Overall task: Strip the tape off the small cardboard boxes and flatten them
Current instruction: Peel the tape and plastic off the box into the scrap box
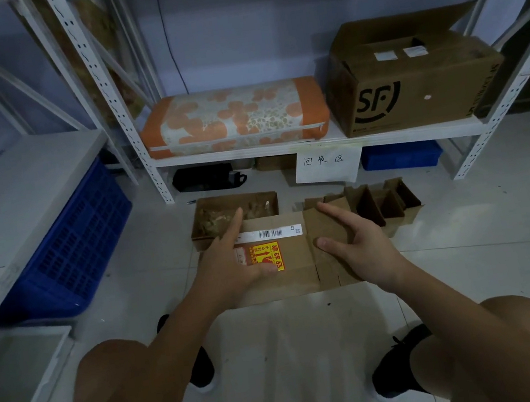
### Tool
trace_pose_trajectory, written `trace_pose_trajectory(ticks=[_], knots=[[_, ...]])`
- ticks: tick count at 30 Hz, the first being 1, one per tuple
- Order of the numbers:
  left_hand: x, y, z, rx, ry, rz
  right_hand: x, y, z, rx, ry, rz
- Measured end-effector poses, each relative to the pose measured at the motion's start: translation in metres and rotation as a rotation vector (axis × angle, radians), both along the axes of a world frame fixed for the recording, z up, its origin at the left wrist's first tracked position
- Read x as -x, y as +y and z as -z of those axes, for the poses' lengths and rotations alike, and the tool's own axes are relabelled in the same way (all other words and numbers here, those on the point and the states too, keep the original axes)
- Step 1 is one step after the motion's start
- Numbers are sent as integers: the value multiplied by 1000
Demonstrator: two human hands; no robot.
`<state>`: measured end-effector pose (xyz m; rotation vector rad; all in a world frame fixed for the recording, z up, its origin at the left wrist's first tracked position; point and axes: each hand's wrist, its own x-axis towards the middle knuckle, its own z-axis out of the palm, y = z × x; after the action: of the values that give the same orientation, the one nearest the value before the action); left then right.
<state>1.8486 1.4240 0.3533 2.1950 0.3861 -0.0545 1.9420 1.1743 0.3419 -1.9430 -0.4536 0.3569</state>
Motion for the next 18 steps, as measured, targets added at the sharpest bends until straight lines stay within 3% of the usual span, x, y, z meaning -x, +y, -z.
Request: trace_pose_trajectory(ticks=[9, 13, 18], knots=[[-32, 33, 40, 159, 131, -15, -25, 32, 34, -62, 111, 28], [-55, 53, 80, 220, 231, -18, -45, 50, 73, -156, 279, 76], [-89, 84, 154, 305, 391, -86, -79, 83, 138, -107, 446, 107]])
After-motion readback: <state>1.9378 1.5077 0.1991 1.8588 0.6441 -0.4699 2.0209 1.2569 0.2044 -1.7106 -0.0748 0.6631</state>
